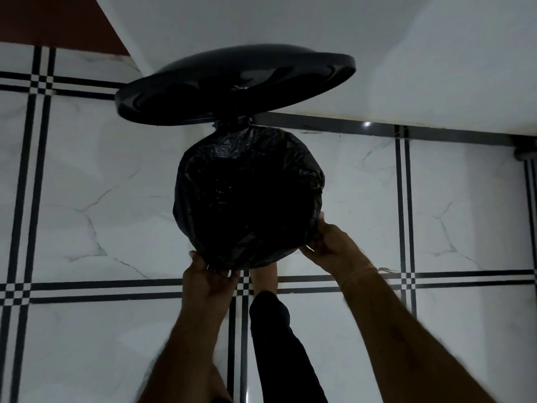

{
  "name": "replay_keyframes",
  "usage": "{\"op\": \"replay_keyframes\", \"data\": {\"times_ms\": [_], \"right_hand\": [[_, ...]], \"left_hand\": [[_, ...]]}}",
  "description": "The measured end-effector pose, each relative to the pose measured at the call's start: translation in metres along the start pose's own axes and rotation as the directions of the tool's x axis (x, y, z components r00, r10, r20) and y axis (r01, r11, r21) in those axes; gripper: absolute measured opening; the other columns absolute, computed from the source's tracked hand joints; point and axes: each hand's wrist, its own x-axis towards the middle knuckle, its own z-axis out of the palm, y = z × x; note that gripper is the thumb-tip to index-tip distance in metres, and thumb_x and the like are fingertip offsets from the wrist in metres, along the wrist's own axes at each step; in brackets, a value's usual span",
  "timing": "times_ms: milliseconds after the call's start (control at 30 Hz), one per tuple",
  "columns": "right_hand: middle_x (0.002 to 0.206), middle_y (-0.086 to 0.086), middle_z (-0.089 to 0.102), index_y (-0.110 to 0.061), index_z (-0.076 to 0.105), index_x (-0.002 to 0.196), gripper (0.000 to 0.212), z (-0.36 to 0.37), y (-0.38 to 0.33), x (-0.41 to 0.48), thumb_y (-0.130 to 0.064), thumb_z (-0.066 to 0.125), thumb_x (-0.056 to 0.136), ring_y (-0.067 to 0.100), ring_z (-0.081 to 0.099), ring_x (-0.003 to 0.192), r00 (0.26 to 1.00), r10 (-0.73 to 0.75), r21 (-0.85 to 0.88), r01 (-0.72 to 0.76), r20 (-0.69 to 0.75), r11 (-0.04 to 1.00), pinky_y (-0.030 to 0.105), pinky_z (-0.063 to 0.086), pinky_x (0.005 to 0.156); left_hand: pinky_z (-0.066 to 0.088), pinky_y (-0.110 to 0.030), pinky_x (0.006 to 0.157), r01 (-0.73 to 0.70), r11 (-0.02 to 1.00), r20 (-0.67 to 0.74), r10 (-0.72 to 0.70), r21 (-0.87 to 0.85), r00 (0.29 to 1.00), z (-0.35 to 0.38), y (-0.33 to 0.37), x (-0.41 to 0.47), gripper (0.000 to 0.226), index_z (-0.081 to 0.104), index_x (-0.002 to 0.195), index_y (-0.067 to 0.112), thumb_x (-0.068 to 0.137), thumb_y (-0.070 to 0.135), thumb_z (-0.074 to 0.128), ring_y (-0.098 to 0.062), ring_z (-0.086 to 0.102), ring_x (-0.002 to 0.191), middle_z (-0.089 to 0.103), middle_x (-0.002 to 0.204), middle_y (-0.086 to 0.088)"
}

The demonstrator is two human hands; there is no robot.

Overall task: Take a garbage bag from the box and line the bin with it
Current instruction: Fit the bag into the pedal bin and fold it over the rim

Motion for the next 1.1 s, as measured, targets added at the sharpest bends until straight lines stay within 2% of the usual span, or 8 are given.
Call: {"op": "replay_keyframes", "data": {"times_ms": [267,467,667,733,833,900,1000,1100], "right_hand": [[0.121,0.004,0.074,-0.019,0.067,0.125,0.046,-0.001,0.017,-0.010,-0.053,0.049,0.100,0.022,0.068,0.111,0.985,-0.076,0.011,0.076,0.155,0.997,0.035,0.057,0.081],[0.133,0.009,0.068,-0.015,0.058,0.140,0.057,-0.005,0.033,-0.006,-0.055,0.043,0.101,0.028,0.063,0.125,0.977,-0.112,0.088,0.097,0.183,0.991,0.041,0.059,0.090],[0.121,0.003,0.069,-0.019,0.070,0.114,0.058,-0.002,-0.005,-0.005,-0.068,0.049,0.093,0.025,0.064,0.113,0.994,-0.073,0.057,0.069,0.077,0.996,0.045,0.053,0.091],[0.109,0.002,0.073,-0.017,0.072,0.111,0.050,0.008,-0.015,0.000,-0.061,0.062,0.090,0.023,0.066,0.106,0.993,-0.101,0.007,0.101,0.063,0.995,0.040,0.058,0.079],[0.126,0.009,0.071,-0.009,0.067,0.128,0.065,0.016,-0.022,0.015,-0.045,0.083,0.076,0.028,0.067,0.115,0.996,-0.079,0.043,0.077,0.037,0.996,0.041,0.061,0.083],[0.129,0.014,0.070,-0.004,0.066,0.125,0.056,0.017,-0.025,0.024,-0.034,0.080,0.079,0.030,0.068,0.114,0.996,-0.083,0.092,0.079,0.041,0.993,0.041,0.059,0.082],[0.091,0.014,0.075,-0.004,0.071,0.094,0.009,0.012,-0.031,0.022,-0.012,0.070,0.092,0.025,0.069,0.088,0.987,-0.159,-0.010,0.159,-0.013,0.987,0.033,0.059,0.067],[0.088,0.013,0.070,-0.006,0.071,0.089,0.013,0.005,-0.037,0.020,0.002,0.062,0.094,0.023,0.066,0.081,0.950,-0.312,-0.231,0.299,-0.023,0.926,0.029,0.060,0.077]], "left_hand": [[0.052,-0.055,0.098,0.094,0.994,0.077,-0.090,-0.049,0.993,-0.002,-0.030,-0.009,0.040,0.062,0.136,0.017,0.105,0.038,0.046,-0.032,0.062,0.122,0.067,0.132,-0.009],[0.064,-0.042,0.083,0.014,0.995,0.004,-0.014,-0.096,1.000,-0.008,-0.024,0.001,0.029,0.067,0.119,0.016,0.108,0.025,0.043,-0.027,0.065,0.115,0.067,0.135,-0.010],[0.047,-0.052,0.107,-0.011,1.000,-0.018,0.011,-0.002,1.000,0.002,0.016,-0.006,0.068,0.062,0.132,0.016,0.091,0.070,0.053,-0.030,0.062,0.117,0.067,0.126,-0.008],[0.049,-0.047,0.106,-0.069,0.991,-0.026,0.073,0.117,0.997,0.011,0.034,0.002,0.063,0.064,0.132,0.021,0.092,0.069,0.054,-0.026,0.064,0.115,0.069,0.124,-0.004],[0.053,-0.046,0.104,-0.062,0.971,-0.042,0.074,0.232,0.996,0.014,0.050,0.012,0.039,0.068,0.122,0.018,0.096,0.047,0.063,-0.025,0.067,0.114,0.078,0.109,-0.004],[0.059,-0.044,0.093,-0.027,0.967,-0.048,0.040,0.253,0.998,0.012,0.054,0.017,0.030,0.070,0.117,0.015,0.096,0.037,0.069,-0.025,0.070,0.112,0.082,0.096,-0.004],[0.064,-0.033,0.067,-0.037,0.967,-0.058,0.053,0.252,0.997,0.009,0.062,0.022,0.035,0.069,0.124,0.009,0.091,0.022,0.074,-0.020,0.077,0.097,0.079,0.110,-0.009],[0.064,-0.028,0.068,-0.151,0.921,-0.055,0.183,0.360,0.982,0.008,0.065,0.023,0.030,0.068,0.123,0.006,0.094,0.015,0.070,-0.017,0.077,0.090,0.075,0.118,-0.012]]}}
